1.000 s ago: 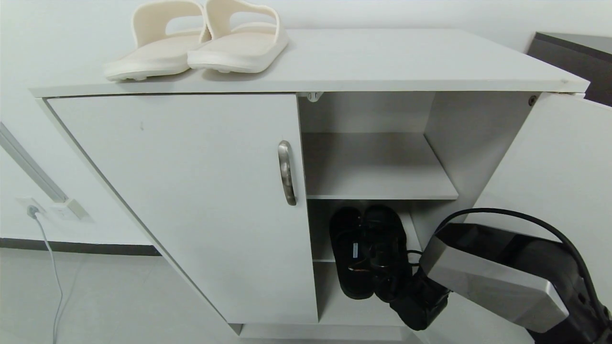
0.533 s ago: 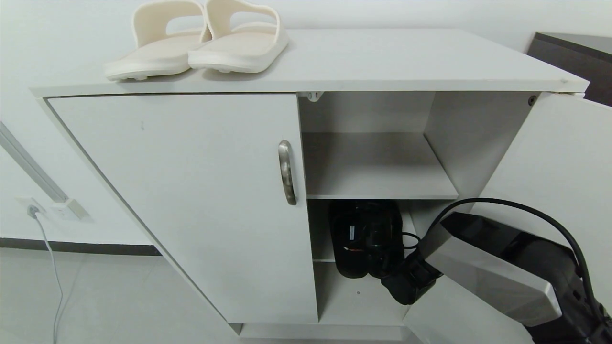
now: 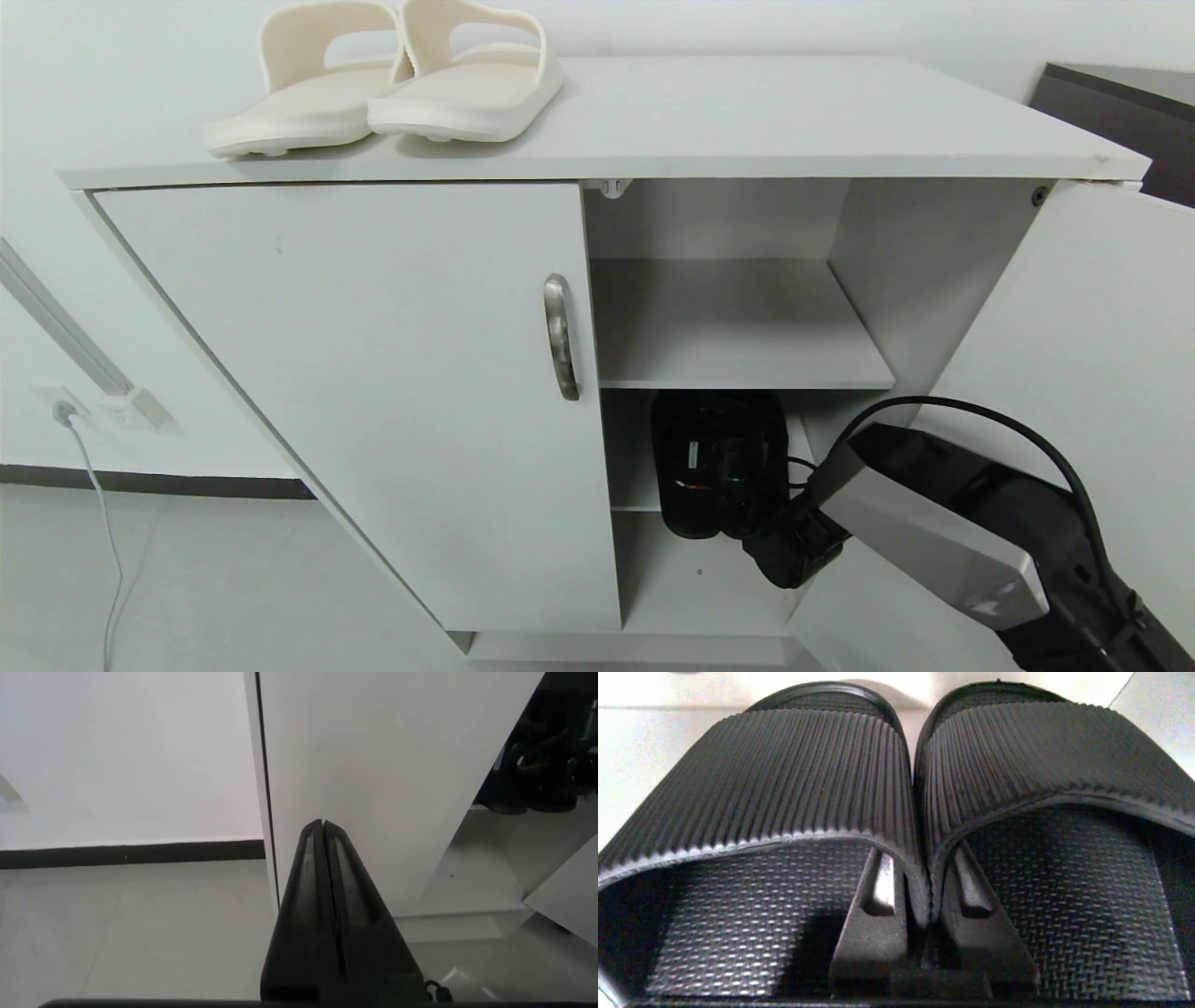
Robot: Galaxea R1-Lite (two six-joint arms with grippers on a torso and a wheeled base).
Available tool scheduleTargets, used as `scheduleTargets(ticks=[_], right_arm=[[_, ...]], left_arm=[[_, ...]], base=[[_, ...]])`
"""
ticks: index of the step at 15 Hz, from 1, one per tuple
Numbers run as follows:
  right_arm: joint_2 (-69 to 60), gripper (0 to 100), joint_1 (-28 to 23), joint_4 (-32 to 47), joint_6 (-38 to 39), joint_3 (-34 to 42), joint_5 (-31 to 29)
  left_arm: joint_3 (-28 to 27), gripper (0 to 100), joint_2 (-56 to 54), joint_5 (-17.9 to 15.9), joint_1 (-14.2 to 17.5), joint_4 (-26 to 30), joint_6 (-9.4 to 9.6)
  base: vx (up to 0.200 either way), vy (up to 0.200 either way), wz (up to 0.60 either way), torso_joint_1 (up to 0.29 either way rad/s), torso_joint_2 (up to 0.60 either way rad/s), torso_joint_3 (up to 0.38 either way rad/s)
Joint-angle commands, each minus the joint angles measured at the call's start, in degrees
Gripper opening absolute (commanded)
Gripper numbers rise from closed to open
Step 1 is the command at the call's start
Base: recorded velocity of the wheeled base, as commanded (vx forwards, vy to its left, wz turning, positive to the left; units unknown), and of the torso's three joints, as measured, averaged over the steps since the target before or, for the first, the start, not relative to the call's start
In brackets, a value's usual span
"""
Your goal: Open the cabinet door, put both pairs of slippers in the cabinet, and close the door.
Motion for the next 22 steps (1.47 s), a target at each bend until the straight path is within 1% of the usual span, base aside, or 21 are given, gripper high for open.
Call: scheduleTargets(ticks=[1, 3, 4, 6, 9, 12, 18, 21, 22], right_arm=[[1.2, 0, -0.1, 0.0, 0.1, -0.6, 0.0], [1.3, 0, -0.1, 0.0, 0.1, -0.6, 0.0], [1.3, 100, -0.1, 0.0, 0.1, -0.6, 0.0], [1.0, 100, -0.1, -0.2, 0.1, 0.2, 0.0], [-1.7, 100, 0.2, -0.5, 0.1, 4.2, 0.0], [-5.2, 100, 0.8, -2.8, 0.1, 9.3, -0.1], [-14.5, 100, 5.5, -11.4, 0.1, 27.8, -1.6], [-17.7, 100, 6.8, -13.5, 0.3, 33.8, -2.0], [-19.7, 100, 7.7, -15.0, 0.4, 37.9, -2.0]], left_arm=[[0.0, 0, 0.1, 0.0, 0.0, 0.0, -0.01], [0.0, 0, 0.1, 0.0, 0.0, 0.0, -0.01], [0.0, 0, 0.1, 0.0, 0.0, 0.0, -0.01], [0.0, 0, 0.1, 0.0, 0.0, 0.0, -0.01], [0.0, 0, 0.1, 0.0, 0.0, 0.0, -0.01], [0.0, 0, 0.1, 0.0, 0.0, 0.0, -0.01], [0.0, 0, 0.1, 0.0, 0.0, 0.0, -0.01], [0.0, 0, 0.1, 0.0, 0.0, 0.0, -0.01], [0.0, 0, 0.1, 0.0, 0.0, 0.0, -0.01]], base=[[0.000, 0.000, 0.00, 0.000, 0.00, 0.000], [0.000, 0.000, 0.00, 0.000, 0.00, 0.000], [0.000, 0.000, 0.00, 0.000, 0.00, 0.000], [0.000, 0.000, 0.00, 0.000, 0.00, 0.000], [0.000, 0.000, 0.00, 0.000, 0.00, 0.000], [0.000, 0.000, 0.00, 0.000, 0.00, 0.000], [0.000, 0.000, 0.00, 0.000, 0.00, 0.000], [0.000, 0.000, 0.00, 0.000, 0.00, 0.000], [0.000, 0.000, 0.00, 0.000, 0.00, 0.000]])
